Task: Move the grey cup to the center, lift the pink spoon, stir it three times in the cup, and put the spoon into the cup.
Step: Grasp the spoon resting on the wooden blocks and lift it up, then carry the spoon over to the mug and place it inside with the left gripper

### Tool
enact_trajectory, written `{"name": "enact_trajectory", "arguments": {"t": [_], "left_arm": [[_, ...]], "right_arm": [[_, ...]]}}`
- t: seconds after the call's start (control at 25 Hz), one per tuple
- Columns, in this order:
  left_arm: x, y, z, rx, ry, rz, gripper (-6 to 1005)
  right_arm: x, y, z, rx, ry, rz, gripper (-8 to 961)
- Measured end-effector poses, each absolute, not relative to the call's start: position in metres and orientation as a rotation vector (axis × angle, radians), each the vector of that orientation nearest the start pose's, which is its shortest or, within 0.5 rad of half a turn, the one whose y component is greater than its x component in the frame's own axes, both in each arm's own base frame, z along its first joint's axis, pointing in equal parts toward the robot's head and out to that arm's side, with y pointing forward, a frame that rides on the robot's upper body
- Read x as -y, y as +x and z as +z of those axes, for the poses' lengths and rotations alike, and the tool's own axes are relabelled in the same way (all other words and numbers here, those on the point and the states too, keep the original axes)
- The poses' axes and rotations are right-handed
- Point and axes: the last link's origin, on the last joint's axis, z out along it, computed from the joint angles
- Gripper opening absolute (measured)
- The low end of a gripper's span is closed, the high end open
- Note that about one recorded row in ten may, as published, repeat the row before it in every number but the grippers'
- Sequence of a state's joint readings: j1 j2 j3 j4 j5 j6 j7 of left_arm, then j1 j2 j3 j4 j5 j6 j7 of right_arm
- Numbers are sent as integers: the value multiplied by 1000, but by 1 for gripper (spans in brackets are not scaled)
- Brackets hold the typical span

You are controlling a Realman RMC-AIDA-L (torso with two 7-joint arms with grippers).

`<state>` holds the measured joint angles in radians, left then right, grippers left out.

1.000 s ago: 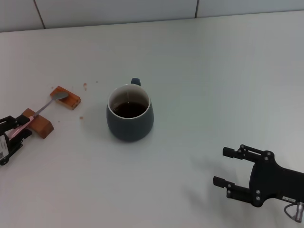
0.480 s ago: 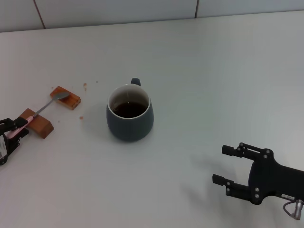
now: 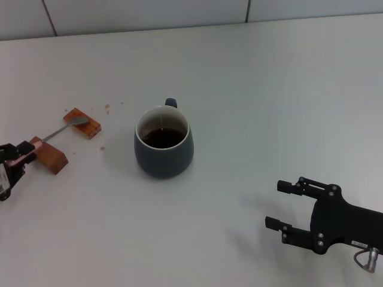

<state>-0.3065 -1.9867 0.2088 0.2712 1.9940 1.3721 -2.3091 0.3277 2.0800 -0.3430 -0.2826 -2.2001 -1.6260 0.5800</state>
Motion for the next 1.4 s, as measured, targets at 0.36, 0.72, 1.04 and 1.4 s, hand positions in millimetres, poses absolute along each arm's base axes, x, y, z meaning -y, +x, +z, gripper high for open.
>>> {"name": "enact_trajectory", "arguments": {"t": [0.36,0.72,1.04,1.4], "left_arm": [[-261,-380,27,-2548,1488,1623,151],[-282,-343,32,-2237,1713,1726,138],[-305,-279,48,-1574,2216,1739,138],[-319,-218,70,-919,2795,1208,137]], "right_arm": [[-221,329,-46,-283,-2607,757,729],[-220,331,-46,-291,-2603,747,729],[-215,334,-48,-320,-2595,744,729],[-209,338,-52,-362,-2589,732,729]]}}
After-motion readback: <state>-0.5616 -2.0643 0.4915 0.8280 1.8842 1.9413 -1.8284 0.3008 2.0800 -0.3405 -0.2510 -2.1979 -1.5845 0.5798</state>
